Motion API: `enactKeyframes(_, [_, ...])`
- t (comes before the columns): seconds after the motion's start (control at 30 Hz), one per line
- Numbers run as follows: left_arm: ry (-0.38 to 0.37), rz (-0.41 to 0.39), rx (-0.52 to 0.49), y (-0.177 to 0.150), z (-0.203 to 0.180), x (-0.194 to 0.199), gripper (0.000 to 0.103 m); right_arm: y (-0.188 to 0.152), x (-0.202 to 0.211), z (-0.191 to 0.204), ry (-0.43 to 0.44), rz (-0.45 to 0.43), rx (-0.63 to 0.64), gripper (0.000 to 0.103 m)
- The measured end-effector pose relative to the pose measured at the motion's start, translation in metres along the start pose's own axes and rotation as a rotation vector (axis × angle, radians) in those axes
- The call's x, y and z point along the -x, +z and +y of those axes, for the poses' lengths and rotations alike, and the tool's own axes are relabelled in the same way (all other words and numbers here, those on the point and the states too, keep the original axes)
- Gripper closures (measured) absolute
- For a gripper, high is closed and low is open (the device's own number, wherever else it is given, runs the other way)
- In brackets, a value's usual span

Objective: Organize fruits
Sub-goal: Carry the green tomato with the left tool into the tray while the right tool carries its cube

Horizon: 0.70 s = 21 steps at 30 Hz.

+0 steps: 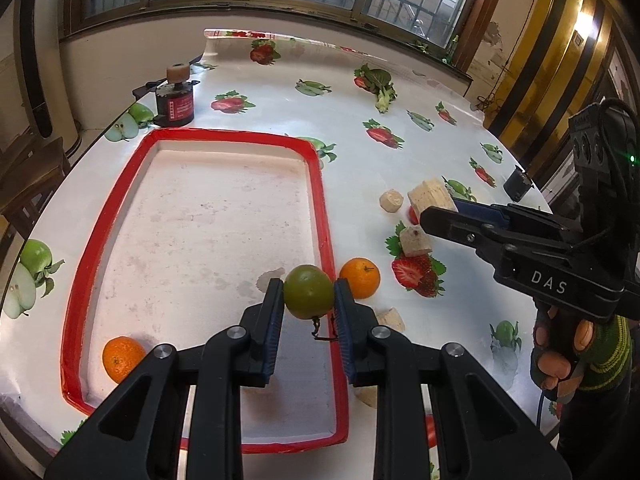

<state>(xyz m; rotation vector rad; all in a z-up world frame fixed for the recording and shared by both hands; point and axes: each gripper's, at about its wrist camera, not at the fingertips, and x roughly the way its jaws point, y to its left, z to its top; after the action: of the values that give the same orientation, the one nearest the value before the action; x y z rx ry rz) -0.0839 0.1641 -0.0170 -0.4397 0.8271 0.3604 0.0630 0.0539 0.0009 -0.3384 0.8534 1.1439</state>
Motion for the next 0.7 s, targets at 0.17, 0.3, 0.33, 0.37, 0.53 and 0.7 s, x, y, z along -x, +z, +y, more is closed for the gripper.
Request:
enactKeyframes(0.17, [0.015,-0.008,0.022,0.001,0.016,0.004,0.081,0.002,-0.009,0.013,0.021,0.011,0.015,0.069])
enactKeyframes(0.3, [0.03,-0.011,0.038,0.002,0.028,0.005,0.081,0.003,-0.016,0.024,0.035,0.021,0.031,0.069])
enactKeyframes(0.33, [0.032,-0.011,0.042,0.002,0.031,0.005,0.081,0.004,-0.018,0.027,0.039,0.024,0.034,0.069])
enactKeyframes(0.37, [0.036,-0.011,0.044,0.003,0.034,0.005,0.081,0.004,-0.02,0.03,0.044,0.025,0.036,0.069])
enactKeyframes(0.53, [0.059,-0.008,0.062,0.007,0.053,0.003,0.081,0.004,-0.032,0.045,0.064,0.046,0.057,0.069])
enactKeyframes(0.7, [0.078,-0.006,0.079,0.012,0.07,0.0,0.081,0.004,-0.044,0.057,0.083,0.066,0.076,0.069])
